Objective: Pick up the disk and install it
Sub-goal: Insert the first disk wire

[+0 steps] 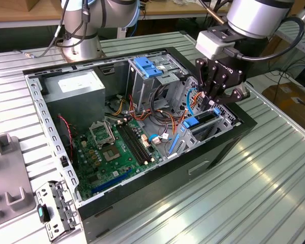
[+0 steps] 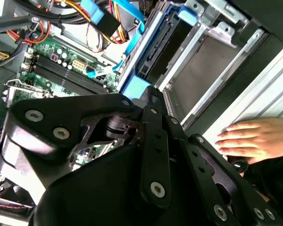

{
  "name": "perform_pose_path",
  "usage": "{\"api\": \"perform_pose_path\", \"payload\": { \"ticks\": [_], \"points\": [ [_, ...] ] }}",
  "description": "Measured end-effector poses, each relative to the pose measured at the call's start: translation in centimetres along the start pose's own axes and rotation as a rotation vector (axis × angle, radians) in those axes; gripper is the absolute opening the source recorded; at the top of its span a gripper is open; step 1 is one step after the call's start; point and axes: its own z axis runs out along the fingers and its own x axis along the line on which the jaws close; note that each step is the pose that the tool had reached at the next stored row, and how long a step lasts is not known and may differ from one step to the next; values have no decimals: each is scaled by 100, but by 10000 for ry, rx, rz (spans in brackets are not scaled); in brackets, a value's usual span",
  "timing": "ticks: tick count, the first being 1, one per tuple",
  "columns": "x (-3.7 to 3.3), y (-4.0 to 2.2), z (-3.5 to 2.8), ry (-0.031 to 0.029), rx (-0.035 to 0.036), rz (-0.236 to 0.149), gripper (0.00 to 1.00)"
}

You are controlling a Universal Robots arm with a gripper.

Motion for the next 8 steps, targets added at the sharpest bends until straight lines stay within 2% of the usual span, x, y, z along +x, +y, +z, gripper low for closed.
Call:
{"api": "perform_pose_path", "payload": {
  "ticks": [1,2,5,8],
  "points": [
    [0,-17,0,3,0,-42,11],
    [0,-19,2,-2,5,-254,11],
    [0,-20,-9,-5,13,-568,11],
    [2,-20,-82,-9,17,-708,11]
  ]
}}
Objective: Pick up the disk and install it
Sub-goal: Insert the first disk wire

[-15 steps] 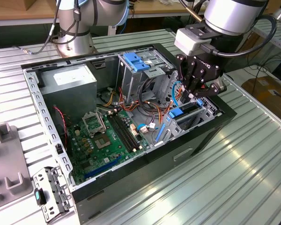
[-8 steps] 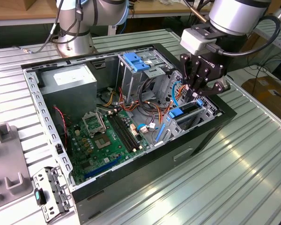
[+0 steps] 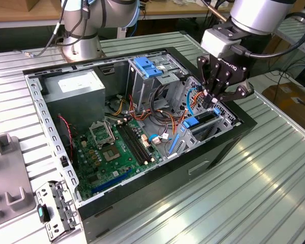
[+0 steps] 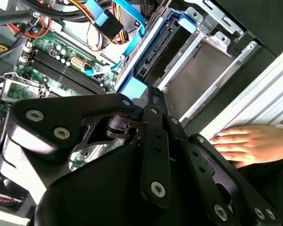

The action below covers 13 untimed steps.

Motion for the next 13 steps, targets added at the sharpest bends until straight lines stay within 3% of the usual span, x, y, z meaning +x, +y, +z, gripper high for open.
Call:
{"api": "perform_pose_path", "payload": {
  "ticks": [1,4,7,10,11,13],
  "points": [
    [0,0,-29,1,0,-25,11],
    [0,-24,-33,0,0,-27,11],
    [-6,-181,-28,-3,-25,-44,11],
    [-11,-300,-24,-3,-45,-59,11],
    [-17,-387,-21,-4,-56,-70,11],
    [-28,-497,-17,-5,-65,-87,11]
  ]
}}
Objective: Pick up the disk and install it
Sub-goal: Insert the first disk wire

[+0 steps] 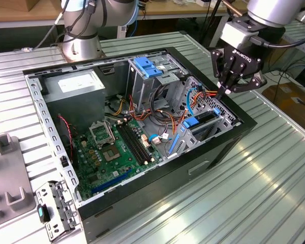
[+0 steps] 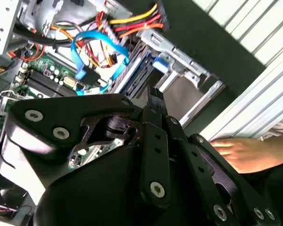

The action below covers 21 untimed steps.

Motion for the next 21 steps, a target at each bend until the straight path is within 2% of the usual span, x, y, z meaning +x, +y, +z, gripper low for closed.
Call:
{"api": "perform_pose_path", "payload": {
  "ticks": [4,9,12,18,21],
  "points": [
    [-1,-14,1,-1,3,-166,11],
    [-1,-15,-16,-4,22,-983,11],
    [-4,-18,-17,-4,26,-1111,11],
    [-50,-99,-11,-4,28,-1239,11],
    [-75,-164,0,-5,30,-1304,11]
  ]
}}
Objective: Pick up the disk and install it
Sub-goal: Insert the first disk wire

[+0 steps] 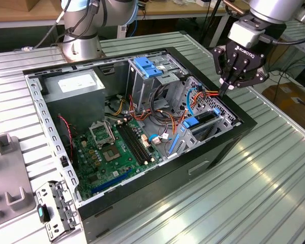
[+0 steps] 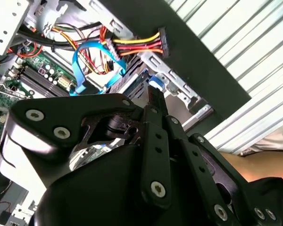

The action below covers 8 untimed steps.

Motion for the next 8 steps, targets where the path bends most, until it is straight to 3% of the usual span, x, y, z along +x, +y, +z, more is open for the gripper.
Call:
{"api": "perform_pose_path", "payload": {
  "ticks": [3,8],
  "points": [
    [-11,-60,14,0,2,-87,11],
    [-13,-79,31,-3,23,-997,11]
  ]
}}
